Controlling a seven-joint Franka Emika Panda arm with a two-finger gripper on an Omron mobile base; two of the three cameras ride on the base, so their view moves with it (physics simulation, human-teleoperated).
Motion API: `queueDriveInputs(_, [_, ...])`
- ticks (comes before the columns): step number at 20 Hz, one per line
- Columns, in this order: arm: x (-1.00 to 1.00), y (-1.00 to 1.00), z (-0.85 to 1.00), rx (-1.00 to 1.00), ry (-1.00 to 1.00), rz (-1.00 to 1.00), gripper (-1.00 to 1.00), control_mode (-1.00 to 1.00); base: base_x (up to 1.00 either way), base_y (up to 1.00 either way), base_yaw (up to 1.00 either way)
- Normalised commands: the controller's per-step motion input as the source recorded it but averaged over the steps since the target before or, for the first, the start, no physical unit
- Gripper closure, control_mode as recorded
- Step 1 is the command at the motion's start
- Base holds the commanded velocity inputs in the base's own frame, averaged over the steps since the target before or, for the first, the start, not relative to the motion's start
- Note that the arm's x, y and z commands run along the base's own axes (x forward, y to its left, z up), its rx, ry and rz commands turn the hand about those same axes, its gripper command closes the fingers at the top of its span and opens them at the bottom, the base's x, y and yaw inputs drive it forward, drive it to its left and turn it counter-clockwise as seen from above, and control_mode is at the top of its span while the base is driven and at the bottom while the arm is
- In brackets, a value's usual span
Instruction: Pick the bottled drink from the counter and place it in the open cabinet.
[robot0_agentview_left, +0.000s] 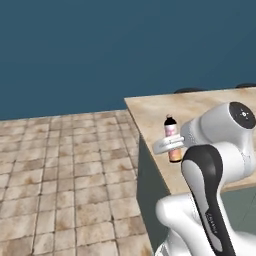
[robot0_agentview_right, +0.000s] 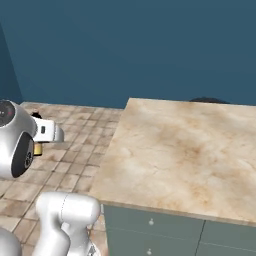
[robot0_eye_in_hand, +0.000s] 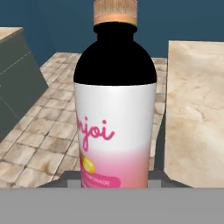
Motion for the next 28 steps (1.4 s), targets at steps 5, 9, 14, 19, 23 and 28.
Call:
queueDriveInputs(5, [0.00,0.00,0.00,0.00,0.00,0.00,1.00,1.00,0.00,1.00,-0.32])
queueDriveInputs(9, [0.00,0.00,0.00,0.00,0.00,0.00,1.00,1.00,0.00,1.00,-0.33])
queueDriveInputs(14, [0.00,0.00,0.00,0.00,0.00,0.00,1.00,1.00,0.06,0.92,-0.23])
queueDriveInputs(19, [0.00,0.00,0.00,0.00,0.00,0.00,1.00,1.00,0.37,0.97,0.02])
queueDriveInputs(23, [0.00,0.00,0.00,0.00,0.00,0.00,1.00,1.00,0.38,0.77,0.33])
queueDriveInputs(28, [0.00,0.00,0.00,0.00,0.00,0.00,1.00,1.00,0.26,0.36,0.38])
